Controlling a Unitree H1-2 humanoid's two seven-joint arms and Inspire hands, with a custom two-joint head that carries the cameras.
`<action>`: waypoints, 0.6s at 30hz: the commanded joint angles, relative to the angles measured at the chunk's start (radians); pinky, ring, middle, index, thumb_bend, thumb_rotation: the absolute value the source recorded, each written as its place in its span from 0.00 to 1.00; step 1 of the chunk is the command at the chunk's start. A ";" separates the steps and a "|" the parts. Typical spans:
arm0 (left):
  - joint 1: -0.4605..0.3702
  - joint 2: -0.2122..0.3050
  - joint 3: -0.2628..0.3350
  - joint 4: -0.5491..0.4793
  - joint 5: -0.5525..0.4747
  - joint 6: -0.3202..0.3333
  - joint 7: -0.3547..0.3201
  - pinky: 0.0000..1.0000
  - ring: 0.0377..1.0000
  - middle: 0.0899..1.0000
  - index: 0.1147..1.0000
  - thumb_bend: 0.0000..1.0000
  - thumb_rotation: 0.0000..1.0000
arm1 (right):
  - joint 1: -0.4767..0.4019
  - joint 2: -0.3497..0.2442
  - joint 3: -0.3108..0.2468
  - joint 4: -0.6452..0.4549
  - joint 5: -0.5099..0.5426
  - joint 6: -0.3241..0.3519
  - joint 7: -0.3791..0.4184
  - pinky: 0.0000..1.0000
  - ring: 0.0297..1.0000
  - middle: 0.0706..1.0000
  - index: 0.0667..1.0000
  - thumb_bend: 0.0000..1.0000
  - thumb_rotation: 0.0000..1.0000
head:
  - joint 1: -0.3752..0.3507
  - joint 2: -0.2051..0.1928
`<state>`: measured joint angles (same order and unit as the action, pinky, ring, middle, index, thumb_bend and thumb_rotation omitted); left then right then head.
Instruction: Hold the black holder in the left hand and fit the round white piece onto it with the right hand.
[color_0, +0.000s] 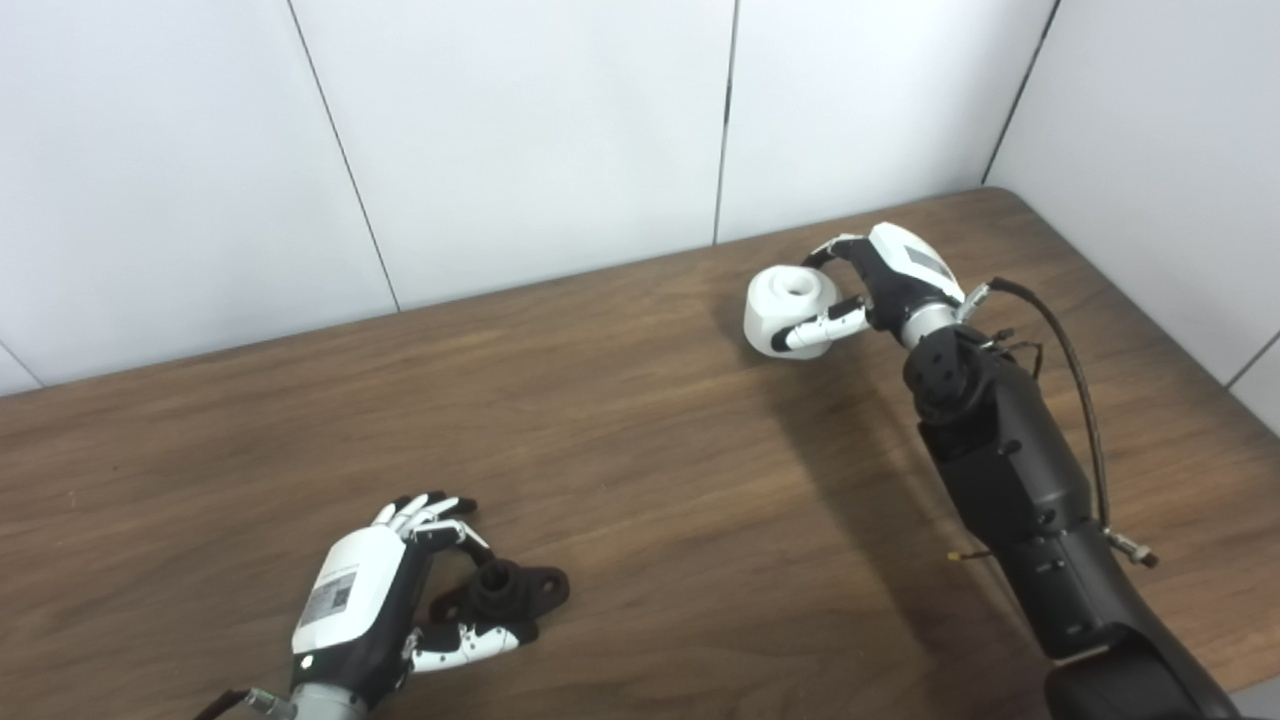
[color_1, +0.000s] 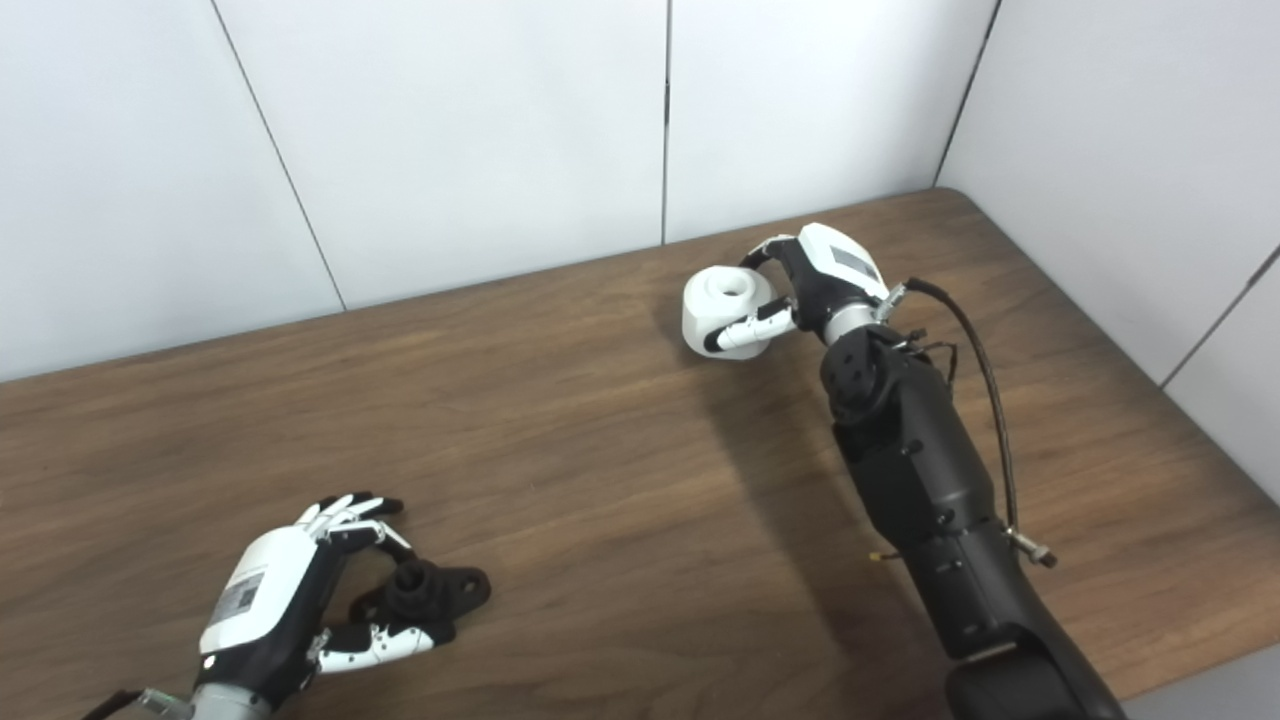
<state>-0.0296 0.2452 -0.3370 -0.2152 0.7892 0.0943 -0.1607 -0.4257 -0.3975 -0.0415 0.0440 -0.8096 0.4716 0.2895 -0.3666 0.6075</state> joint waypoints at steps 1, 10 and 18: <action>-0.003 0.027 0.010 0.026 0.034 0.017 -0.005 0.97 0.92 0.83 0.42 0.52 0.05 | -0.044 -0.025 -0.004 -0.013 0.001 -0.003 -0.029 0.81 0.95 0.89 0.68 0.87 0.34 | -0.001 0.001; -0.001 0.022 0.012 0.019 0.034 0.021 -0.003 0.97 0.91 0.83 0.42 0.52 0.05 | -0.041 -0.030 -0.001 -0.015 0.033 -0.013 -0.069 0.78 0.92 0.87 0.60 0.85 0.27 | 0.000 0.002; -0.002 0.019 0.010 0.027 0.037 0.020 0.007 0.96 0.91 0.83 0.42 0.52 0.05 | -0.027 -0.025 -0.014 -0.011 0.126 -0.039 -0.150 0.85 0.91 0.82 0.45 0.53 0.14 | 0.009 0.004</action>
<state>-0.0295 0.2444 -0.3371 -0.2141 0.7897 0.0944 -0.1542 -0.4214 -0.3986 -0.0443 0.0450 -0.6919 0.4622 0.1829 -0.3574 0.6105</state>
